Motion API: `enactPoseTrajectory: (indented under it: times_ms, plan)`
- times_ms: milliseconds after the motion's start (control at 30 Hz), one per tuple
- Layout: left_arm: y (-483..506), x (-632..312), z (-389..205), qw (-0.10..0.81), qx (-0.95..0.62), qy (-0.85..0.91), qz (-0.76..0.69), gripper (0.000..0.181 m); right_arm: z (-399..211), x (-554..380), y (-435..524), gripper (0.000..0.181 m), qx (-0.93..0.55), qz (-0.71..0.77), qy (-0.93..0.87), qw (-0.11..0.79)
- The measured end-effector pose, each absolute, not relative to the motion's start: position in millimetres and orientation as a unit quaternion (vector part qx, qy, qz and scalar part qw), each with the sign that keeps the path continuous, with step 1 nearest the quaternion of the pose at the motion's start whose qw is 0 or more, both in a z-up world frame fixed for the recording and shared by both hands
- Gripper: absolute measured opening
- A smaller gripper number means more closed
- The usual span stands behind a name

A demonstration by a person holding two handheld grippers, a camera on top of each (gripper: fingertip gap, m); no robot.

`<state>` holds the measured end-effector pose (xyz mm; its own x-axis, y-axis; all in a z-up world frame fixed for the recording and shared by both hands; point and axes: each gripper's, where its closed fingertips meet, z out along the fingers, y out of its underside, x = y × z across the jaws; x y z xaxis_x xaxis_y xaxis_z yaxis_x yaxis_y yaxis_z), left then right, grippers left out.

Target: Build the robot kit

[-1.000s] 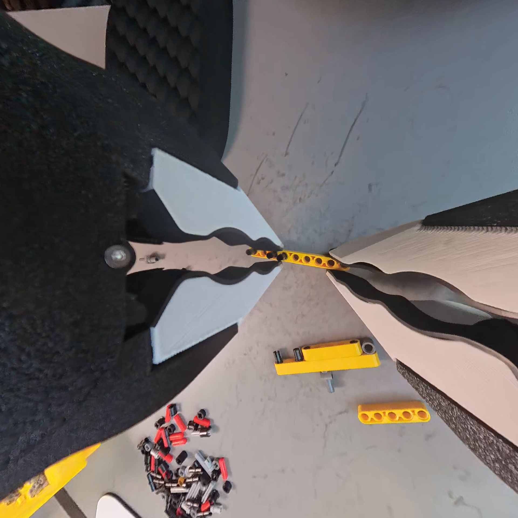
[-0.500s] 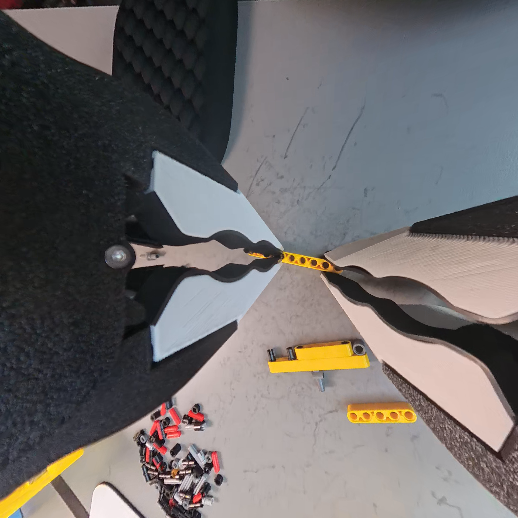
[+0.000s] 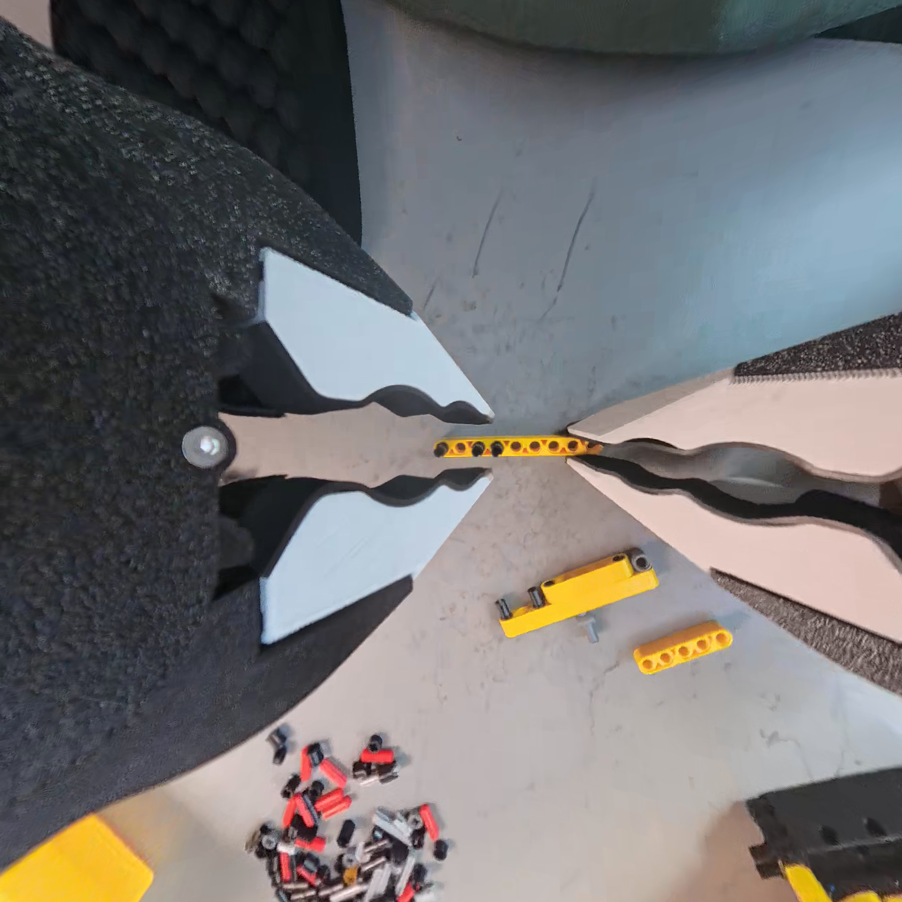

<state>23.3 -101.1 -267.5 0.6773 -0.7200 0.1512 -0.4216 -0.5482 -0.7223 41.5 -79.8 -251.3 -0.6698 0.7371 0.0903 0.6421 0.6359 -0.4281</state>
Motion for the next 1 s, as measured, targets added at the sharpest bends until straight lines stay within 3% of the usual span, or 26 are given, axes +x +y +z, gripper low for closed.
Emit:
enactPoseTrajectory:
  times_ms: [167,300,567,833,1000]
  plan:
    - [-102,24,-267,0.342,-0.849,0.342,-0.213,0.007,-257,52,-63,0.019,-0.429,0.218,-0.859,0.175]
    - [-105,24,-255,0.354,-0.836,0.336,-0.252,0.022,-260,49,-68,0.019,-0.432,0.258,-0.845,0.184]
    - [-87,-32,-240,0.403,-0.852,0.265,-0.202,0.019,-264,48,-60,0.008,-0.405,0.260,-0.859,0.178]
    - [-86,-40,-266,0.365,-0.874,0.268,-0.175,0.023,-266,48,-46,0.009,-0.396,0.249,-0.862,0.197]
    - [-82,-42,-267,0.370,-0.876,0.268,-0.153,0.016,-254,46,-40,0.017,-0.417,0.292,-0.831,0.226]
